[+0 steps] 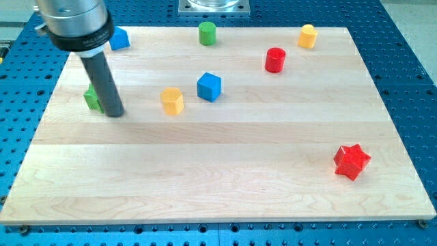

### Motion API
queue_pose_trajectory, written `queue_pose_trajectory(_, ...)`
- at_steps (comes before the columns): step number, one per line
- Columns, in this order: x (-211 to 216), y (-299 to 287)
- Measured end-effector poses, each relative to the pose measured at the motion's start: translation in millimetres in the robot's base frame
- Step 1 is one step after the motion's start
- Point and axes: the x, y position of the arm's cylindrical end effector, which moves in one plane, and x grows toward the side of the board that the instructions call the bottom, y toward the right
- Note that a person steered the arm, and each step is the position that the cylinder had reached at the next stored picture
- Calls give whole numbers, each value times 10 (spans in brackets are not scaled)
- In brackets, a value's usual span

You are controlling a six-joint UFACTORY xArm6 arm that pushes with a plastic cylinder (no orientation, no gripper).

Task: Slide the cube vertically above the red star

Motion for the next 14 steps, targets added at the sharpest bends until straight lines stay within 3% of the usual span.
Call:
queue_pose_trajectory(4,-919,-536)
queue_pose_trajectory(6,-919,-647)
queue_pose_trajectory(8,-1228,215)
queue_pose_trajectory(10,-654,1126)
queue_pose_trajectory(12,-418,1917)
queue_pose_trajectory(14,-450,1695)
